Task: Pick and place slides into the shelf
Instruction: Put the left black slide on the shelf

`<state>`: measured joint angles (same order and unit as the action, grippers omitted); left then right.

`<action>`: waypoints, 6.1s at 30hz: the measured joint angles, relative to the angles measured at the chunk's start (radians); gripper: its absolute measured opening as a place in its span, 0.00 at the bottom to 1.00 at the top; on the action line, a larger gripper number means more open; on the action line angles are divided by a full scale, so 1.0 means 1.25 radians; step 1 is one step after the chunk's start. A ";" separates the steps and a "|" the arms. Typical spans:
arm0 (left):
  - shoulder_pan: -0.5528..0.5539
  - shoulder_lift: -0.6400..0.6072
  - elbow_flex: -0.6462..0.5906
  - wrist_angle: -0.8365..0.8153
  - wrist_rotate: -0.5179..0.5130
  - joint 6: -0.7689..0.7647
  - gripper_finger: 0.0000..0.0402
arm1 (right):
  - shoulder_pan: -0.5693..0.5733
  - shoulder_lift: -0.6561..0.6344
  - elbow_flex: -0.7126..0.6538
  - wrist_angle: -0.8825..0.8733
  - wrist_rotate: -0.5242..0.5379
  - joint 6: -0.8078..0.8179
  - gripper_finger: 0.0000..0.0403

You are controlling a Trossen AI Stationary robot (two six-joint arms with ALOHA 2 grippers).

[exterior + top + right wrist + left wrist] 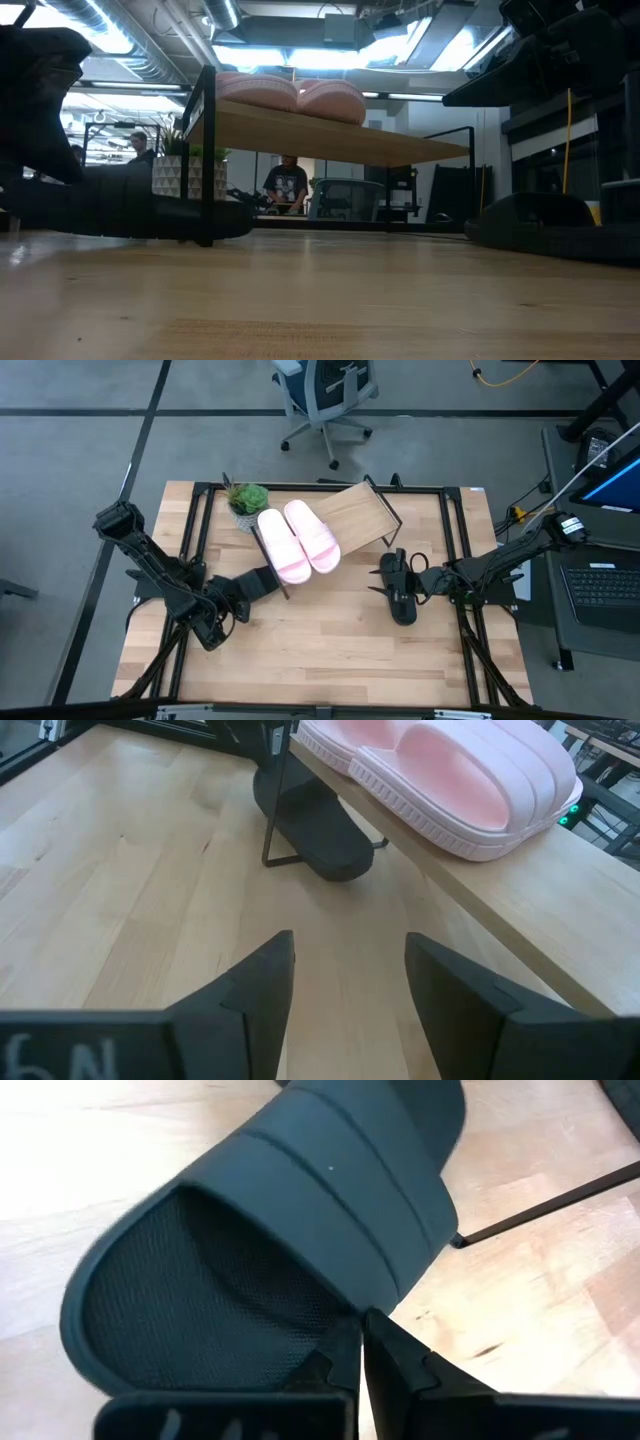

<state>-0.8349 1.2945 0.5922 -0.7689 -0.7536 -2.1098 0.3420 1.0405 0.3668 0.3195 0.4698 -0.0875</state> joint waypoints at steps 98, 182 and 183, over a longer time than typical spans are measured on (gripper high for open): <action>0.031 0.000 0.000 0.035 0.117 0.063 0.35 | 0.000 0.000 0.000 0.001 0.000 0.006 0.48; 0.111 0.034 -0.058 0.079 0.018 0.083 0.35 | 0.000 0.000 0.000 0.001 0.000 0.006 0.48; 0.111 0.034 -0.058 0.078 0.006 0.084 0.35 | 0.000 0.000 0.000 0.001 0.000 0.006 0.48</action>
<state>-0.6960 1.3373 0.5198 -0.6710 -0.7456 -2.0048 0.3424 1.0401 0.3668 0.3206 0.4698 -0.0803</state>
